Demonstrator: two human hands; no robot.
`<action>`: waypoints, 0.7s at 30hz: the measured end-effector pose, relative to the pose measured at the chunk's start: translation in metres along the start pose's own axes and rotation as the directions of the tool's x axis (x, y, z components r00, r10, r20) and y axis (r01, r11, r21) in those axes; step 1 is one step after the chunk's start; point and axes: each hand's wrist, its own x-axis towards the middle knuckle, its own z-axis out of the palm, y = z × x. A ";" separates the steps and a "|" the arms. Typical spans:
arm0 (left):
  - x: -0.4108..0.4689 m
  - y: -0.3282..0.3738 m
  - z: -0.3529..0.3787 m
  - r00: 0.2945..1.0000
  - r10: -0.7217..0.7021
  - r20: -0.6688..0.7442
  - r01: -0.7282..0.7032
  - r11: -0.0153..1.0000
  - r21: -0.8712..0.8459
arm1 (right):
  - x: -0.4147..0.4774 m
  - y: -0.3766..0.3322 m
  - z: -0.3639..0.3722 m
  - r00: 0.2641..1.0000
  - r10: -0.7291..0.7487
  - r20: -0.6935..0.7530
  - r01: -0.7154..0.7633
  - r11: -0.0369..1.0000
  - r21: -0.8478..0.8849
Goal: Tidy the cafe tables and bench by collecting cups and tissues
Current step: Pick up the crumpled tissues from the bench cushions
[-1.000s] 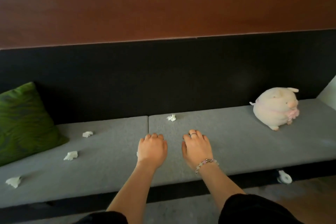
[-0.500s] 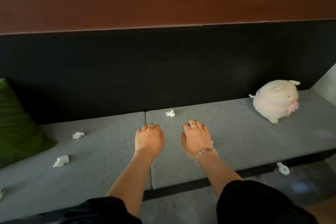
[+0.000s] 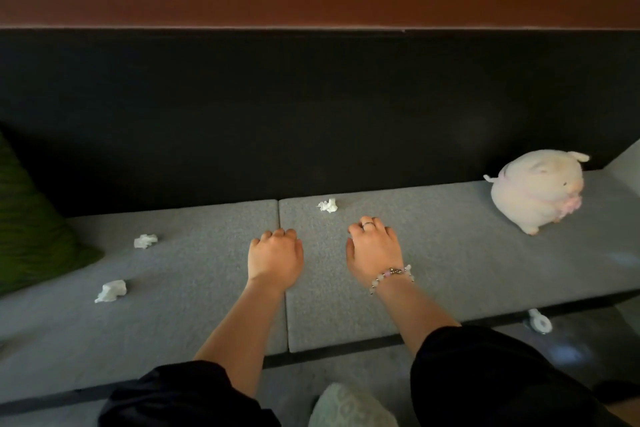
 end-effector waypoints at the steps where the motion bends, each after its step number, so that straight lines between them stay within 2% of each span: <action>1: 0.004 -0.001 0.006 1.000 -0.007 0.019 0.007 1.000 0.000 | 0.004 0.002 0.007 1.000 -0.001 0.019 0.001 1.000 0.003; 7: 0.040 -0.008 0.052 0.985 -0.059 0.164 0.060 0.998 0.002 | 0.044 0.016 0.059 0.987 -0.012 0.160 0.006 0.999 0.039; 13: 0.082 -0.022 0.111 0.933 -0.155 0.325 0.169 0.986 -0.014 | 0.094 0.033 0.119 0.956 -0.017 0.294 -0.007 0.997 0.079; 21: 0.133 -0.043 0.184 0.863 -0.326 0.386 0.379 0.923 -0.067 | 0.155 0.082 0.194 0.898 -0.007 0.439 0.001 1.000 0.014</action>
